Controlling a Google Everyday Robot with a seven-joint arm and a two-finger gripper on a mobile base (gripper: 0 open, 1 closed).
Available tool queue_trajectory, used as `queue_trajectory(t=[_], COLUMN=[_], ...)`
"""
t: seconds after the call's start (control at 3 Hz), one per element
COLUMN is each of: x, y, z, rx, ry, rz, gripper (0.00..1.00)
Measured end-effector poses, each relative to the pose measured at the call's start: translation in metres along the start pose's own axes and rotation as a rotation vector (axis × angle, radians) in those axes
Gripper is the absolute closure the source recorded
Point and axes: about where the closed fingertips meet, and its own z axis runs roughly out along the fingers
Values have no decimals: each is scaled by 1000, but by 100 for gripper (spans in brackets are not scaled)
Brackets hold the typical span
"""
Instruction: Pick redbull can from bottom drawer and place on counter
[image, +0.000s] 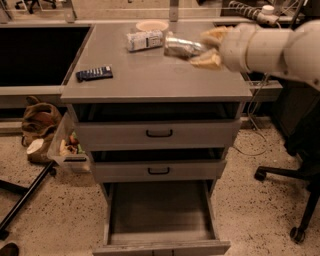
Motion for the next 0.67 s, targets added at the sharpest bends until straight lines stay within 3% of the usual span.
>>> queue_trajectory(t=[0.33, 0.67], x=[-15, -17], y=[-44, -42], z=[36, 77], rx=[12, -70], ry=[-11, -18], rz=[-41, -41], gripper=[100, 100])
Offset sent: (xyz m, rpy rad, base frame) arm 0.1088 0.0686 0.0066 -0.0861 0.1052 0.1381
